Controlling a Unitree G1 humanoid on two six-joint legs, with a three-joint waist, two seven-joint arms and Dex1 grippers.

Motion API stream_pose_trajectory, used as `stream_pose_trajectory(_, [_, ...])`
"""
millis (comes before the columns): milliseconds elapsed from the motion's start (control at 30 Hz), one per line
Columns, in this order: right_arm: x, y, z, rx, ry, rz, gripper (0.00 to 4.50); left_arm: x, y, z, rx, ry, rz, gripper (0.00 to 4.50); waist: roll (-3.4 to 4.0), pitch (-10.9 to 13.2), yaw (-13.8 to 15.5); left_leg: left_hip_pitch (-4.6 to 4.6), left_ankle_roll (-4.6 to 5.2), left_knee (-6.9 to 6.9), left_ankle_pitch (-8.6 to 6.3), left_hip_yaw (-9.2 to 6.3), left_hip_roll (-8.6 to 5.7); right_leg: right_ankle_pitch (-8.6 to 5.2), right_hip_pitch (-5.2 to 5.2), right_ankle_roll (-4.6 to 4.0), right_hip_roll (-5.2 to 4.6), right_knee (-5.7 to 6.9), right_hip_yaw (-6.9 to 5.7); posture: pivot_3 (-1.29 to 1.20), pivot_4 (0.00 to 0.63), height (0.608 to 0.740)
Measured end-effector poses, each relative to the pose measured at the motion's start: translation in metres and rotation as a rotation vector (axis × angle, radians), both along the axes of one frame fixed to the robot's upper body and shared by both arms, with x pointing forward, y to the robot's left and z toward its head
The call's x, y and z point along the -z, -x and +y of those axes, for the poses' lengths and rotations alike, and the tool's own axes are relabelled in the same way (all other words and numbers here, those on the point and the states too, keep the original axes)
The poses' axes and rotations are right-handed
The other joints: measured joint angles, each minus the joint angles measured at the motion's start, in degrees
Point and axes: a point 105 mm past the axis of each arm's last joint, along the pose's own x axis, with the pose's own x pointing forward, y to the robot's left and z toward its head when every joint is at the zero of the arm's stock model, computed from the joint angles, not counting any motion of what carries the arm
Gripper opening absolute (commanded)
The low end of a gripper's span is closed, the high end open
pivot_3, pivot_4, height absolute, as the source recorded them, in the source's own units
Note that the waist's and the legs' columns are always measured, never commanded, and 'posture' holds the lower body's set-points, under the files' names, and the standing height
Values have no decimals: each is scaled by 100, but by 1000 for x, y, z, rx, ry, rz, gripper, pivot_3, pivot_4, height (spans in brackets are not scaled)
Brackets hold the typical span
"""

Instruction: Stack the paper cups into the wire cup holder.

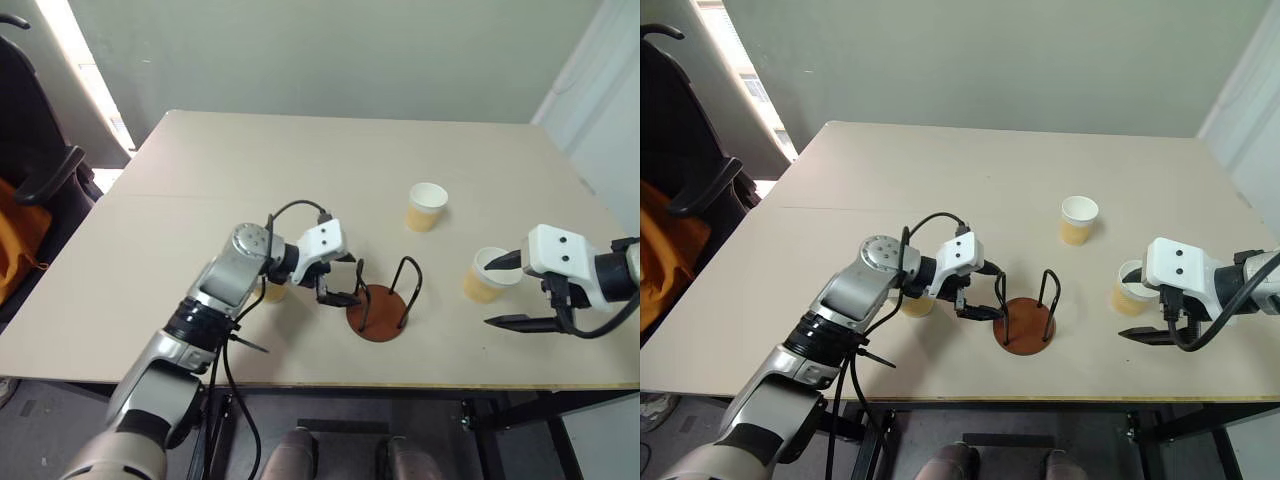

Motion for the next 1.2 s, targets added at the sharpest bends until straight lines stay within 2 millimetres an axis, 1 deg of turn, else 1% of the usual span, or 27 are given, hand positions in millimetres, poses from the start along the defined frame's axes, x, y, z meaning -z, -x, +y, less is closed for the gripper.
stream_pose_trajectory(67, [2,-5,-6,12,21,-3,4500,-7,0,2,1,7,-29,4469,0,0,-1,0,4,0,-2,0,0,0,0,0,-1,0,0,0,150,740])
stream_pose_trajectory(133, [4,-9,-10,19,39,-2,4500,-18,6,4,33,22,-47,4469,0,0,-4,-2,6,-4,-3,0,0,1,-4,1,-1,0,0,0,150,740])
stream_pose_trajectory(200, [4,-12,-13,17,54,-2,4500,-29,11,10,52,19,-77,4469,0,0,-10,0,6,-8,-4,0,0,0,-5,0,-1,2,-1,0,150,740])
stream_pose_trajectory(233, [4,-13,-14,19,57,-1,4500,-33,11,14,53,11,-90,4469,0,0,-12,1,6,-11,-5,0,1,0,-5,-1,-1,1,-1,0,150,740])
stream_pose_trajectory(333, [5,-19,-19,18,76,4,4500,-44,18,38,72,-94,-151,4469,0,1,-25,-1,9,-14,-7,-3,2,-4,-11,-7,0,0,-2,0,150,740])
stream_pose_trajectory(367, [7,-22,-20,21,78,7,4500,-52,21,45,78,-110,-168,4469,0,1,-35,-1,10,-14,-9,-3,3,-4,-11,-8,0,0,-3,0,150,740])
stream_pose_trajectory(400, [9,-25,-22,24,81,12,4500,-61,23,48,85,-110,-189,4469,0,1,-46,-2,10,-13,-9,-4,2,-4,-11,-9,-1,0,-3,0,150,740])
stream_pose_trajectory(467, [14,-32,-19,16,72,16,4500,-83,29,52,96,-78,-239,4469,0,1,-57,-1,13,-13,-10,-5,2,-5,-11,-12,-4,1,-4,0,150,740])
stream_pose_trajectory(533, [20,-37,-16,5,60,27,4500,-98,38,58,104,-47,-262,4469,1,0,-62,0,15,-15,-12,-5,3,-8,-11,-18,-8,3,-8,0,150,740])
stream_pose_trajectory(600, [25,-43,-17,7,69,37,4500,-103,49,62,112,-29,-244,4469,4,1,-72,2,18,-18,-15,-5,4,-11,-12,-24,-13,4,-10,0,150,740])
stream_pose_trajectory(667, [31,-47,-19,14,77,49,4500,-103,58,63,119,-6,-207,4469,4,1,-69,0,16,-18,-17,-9,4,-12,-13,-26,-16,4,-15,0,150,740])
stream_pose_trajectory(767, [42,-51,-21,15,105,70,3850,-105,69,62,121,24,-161,4500,5,2,-66,-1,11,-18,-22,-14,5,-14,-13,-33,-17,7,-20,0,150,740])
stream_pose_trajectory(900, [51,-54,-20,0,121,98,2446,-114,73,70,80,25,-170,4500,8,3,-78,3,8,-21,-36,-14,9,-18,-14,-45,-17,12,-22,0,150,740])
stream_pose_trajectory(967, [48,-56,-18,-13,119,90,1746,-112,73,73,59,21,-168,4500,15,5,-85,4,5,-23,-40,-15,9,-23,-15,-59,-17,13,-22,0,150,740])
stream_pose_trajectory(1033, [41,-58,-17,-28,136,67,1033,-111,73,75,49,30,-162,4500,15,5,-85,3,4,-23,-40,-16,9,-39,-16,-96,-17,13,-23,0,150,740])
stream_pose_trajectory(1100, [32,-61,-15,-49,160,42,238,-114,74,75,48,45,-166,4500,15,5,-84,3,3,-22,-40,-19,9,-38,-16,-104,-17,13,-25,0,150,740])
stream_pose_trajectory(1133, [29,-60,-16,-57,174,39,22,-115,73,77,40,44,-172,4500,15,5,-82,3,3,-23,-41,-20,9,-38,-16,-106,-17,13,-26,0,150,740])
stream_pose_trajectory(1200, [25,-59,-19,-68,218,34,22,-116,71,83,11,36,-179,4500,15,5,-83,3,-3,-24,-45,-22,9,-40,-16,-108,-17,13,-27,0,150,740])
